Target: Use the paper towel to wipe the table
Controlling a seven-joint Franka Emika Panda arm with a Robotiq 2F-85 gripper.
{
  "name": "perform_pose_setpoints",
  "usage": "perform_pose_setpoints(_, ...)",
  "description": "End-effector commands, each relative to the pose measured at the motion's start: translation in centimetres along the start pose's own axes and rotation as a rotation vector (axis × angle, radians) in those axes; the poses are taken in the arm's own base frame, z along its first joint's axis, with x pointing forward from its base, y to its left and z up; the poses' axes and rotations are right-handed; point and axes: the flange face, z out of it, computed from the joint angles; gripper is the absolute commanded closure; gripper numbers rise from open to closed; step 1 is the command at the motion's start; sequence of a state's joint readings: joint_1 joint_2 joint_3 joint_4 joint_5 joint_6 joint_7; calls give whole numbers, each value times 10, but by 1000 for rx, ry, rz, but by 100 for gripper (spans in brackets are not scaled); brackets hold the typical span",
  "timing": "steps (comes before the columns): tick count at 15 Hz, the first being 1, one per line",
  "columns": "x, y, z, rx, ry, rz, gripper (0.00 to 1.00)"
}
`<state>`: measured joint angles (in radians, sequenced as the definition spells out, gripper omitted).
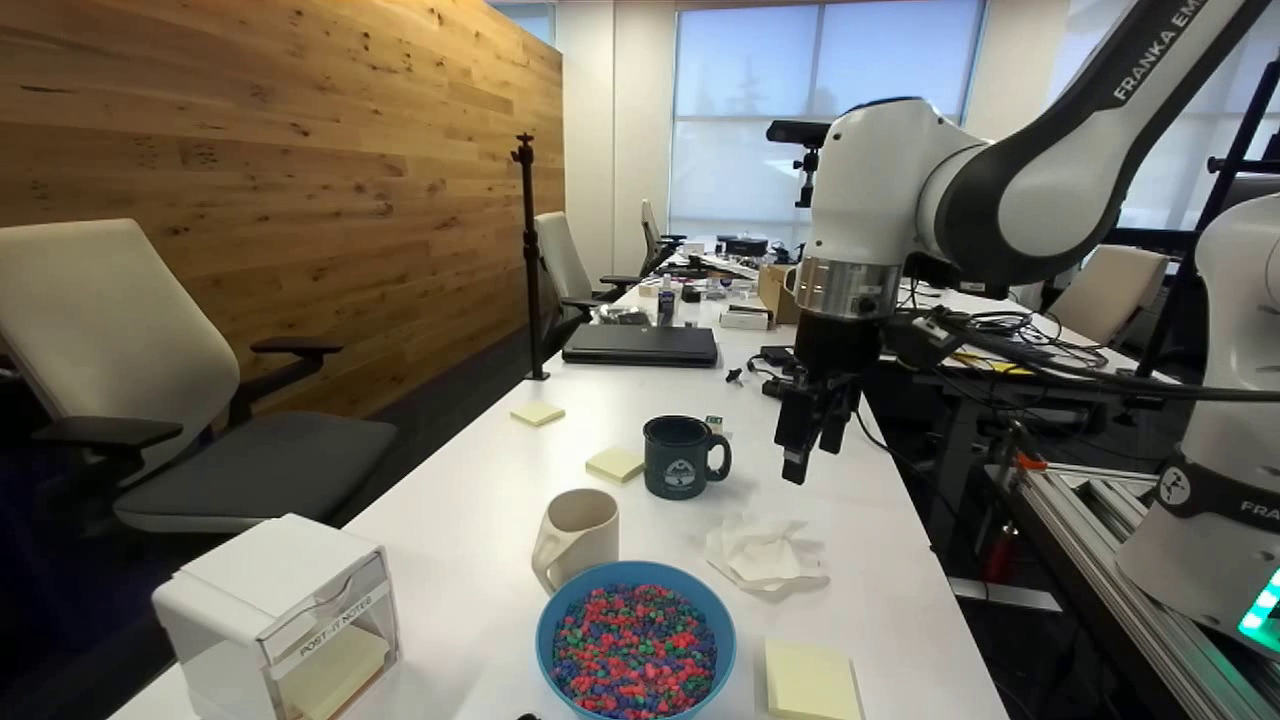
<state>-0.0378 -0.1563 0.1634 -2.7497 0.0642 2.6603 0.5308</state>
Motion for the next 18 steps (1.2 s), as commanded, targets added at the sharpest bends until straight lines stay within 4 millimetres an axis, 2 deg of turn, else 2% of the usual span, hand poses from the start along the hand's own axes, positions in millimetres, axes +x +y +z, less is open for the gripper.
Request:
perform_pose_setpoints(1, 6, 9, 28, 6, -2, 39, 0)
perform_pose_setpoints(5, 10, 8, 48, 63, 21, 103, 0)
perform_pose_setpoints(7, 9, 10, 45, 43, 8, 91, 0)
perform_pose_setpoints(11, 9, 8, 54, 39, 10, 102, 0)
perform_pose_setpoints(18, 18, 12, 100, 44, 18, 108, 0)
